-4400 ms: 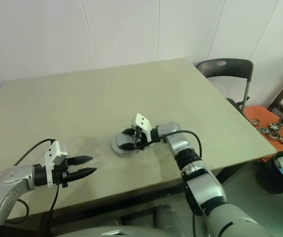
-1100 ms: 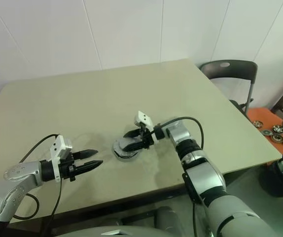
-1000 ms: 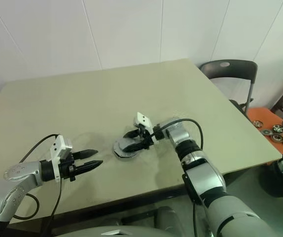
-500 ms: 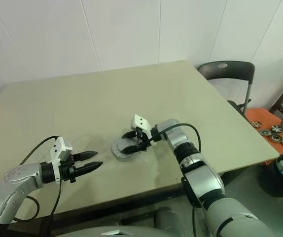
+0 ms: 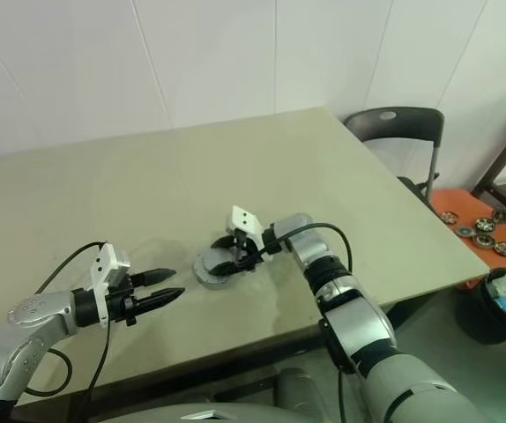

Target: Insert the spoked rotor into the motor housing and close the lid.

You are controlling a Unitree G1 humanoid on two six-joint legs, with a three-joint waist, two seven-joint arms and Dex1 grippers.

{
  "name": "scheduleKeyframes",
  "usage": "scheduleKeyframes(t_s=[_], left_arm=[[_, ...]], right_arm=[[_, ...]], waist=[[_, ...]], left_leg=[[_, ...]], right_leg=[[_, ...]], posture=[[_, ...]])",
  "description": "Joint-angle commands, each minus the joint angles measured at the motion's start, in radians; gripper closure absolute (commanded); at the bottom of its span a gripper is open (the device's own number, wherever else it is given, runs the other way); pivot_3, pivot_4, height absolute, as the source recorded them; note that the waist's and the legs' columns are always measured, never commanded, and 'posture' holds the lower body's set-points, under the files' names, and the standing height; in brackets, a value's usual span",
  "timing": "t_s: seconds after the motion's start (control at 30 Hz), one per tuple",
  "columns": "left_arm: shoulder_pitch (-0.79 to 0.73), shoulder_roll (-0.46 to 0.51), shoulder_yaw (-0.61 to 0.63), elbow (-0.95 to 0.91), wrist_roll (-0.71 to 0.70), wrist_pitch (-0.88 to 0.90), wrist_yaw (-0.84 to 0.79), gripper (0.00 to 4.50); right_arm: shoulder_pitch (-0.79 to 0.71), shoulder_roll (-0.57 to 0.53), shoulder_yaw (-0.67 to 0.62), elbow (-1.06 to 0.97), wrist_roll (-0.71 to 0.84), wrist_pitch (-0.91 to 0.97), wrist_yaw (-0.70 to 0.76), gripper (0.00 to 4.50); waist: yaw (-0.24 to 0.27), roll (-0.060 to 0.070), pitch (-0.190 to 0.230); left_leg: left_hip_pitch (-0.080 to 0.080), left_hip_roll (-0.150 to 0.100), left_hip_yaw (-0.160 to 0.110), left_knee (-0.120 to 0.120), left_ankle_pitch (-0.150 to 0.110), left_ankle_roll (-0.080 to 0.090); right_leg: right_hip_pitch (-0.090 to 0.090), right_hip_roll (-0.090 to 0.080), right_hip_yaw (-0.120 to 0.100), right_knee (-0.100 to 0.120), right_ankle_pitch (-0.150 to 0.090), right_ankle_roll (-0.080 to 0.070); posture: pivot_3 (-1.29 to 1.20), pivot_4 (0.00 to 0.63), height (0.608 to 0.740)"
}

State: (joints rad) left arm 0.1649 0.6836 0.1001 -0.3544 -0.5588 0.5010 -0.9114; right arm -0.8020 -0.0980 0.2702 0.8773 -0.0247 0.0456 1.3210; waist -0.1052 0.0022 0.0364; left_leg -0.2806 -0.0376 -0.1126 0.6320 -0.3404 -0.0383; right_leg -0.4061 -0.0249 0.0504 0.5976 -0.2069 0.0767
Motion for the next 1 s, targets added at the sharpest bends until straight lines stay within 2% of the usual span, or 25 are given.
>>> scheduleKeyframes(t_s=[0.03,0.23,0.37,0.53,0.7,1.0], left_arm=[[-0.008,-0.002,0.021,-0.01,-0.011,-0.009,0.0,1.82],[-0.013,-0.003,0.019,0.0,-0.007,-0.017,-0.005,1.82],[-0.014,-0.003,0.018,0.004,-0.005,-0.021,-0.007,1.82],[-0.017,-0.004,0.017,0.005,-0.003,-0.023,-0.007,1.82],[-0.01,-0.001,0.026,0.005,-0.004,-0.025,-0.008,1.82],[0.008,-0.005,0.03,-0.01,-0.007,-0.023,0.002,1.82]], right_arm=[[0.02,0.034,0.053,0.039,-0.037,0.037,-0.016,1.47],[0.011,0.03,0.02,-0.031,0.045,0.164,0.09,1.47],[0.007,0.004,0.027,-0.091,0.086,0.273,0.181,1.47],[0.019,0.006,0.044,-0.098,0.062,0.247,0.148,1.47],[0.03,0.037,0.047,-0.075,0.021,0.147,0.034,1.47],[0.038,0.023,0.066,-0.064,0.005,0.103,0.033,1.47]], waist=[[-0.001,0.0,0.0],[0.0,0.001,0.0],[0.006,-0.001,-0.001],[0.008,-0.002,-0.001],[0.006,-0.001,-0.001],[0.007,-0.001,-0.001]], left_leg=[[0.0,0.0,0.0,0.0,0.0,0.0],[0.002,0.0,0.0,0.0,0.0,0.0],[-0.002,0.0,-0.001,-0.001,0.0,0.0],[-0.009,-0.001,-0.001,-0.001,-0.002,-0.003],[-0.009,-0.001,0.0,-0.001,-0.003,-0.005],[-0.005,-0.001,0.0,0.0,-0.003,-0.005]], right_leg=[[0.0,0.0,0.0,0.0,0.0,0.0],[0.001,0.0,0.0,0.001,0.0,0.0],[-0.005,0.0,-0.001,-0.001,0.0,0.0],[-0.017,-0.003,0.0,-0.001,0.005,0.0],[-0.017,-0.002,0.0,-0.001,0.005,0.0],[-0.01,-0.001,0.0,-0.001,0.003,0.003]], posture=[[0.0,0.0,0.74],[0.0,0.0,0.74],[0.0,0.0,0.74],[0.0,0.0,0.74],[0.0,0.0,0.74],[0.0,0.0,0.74]])
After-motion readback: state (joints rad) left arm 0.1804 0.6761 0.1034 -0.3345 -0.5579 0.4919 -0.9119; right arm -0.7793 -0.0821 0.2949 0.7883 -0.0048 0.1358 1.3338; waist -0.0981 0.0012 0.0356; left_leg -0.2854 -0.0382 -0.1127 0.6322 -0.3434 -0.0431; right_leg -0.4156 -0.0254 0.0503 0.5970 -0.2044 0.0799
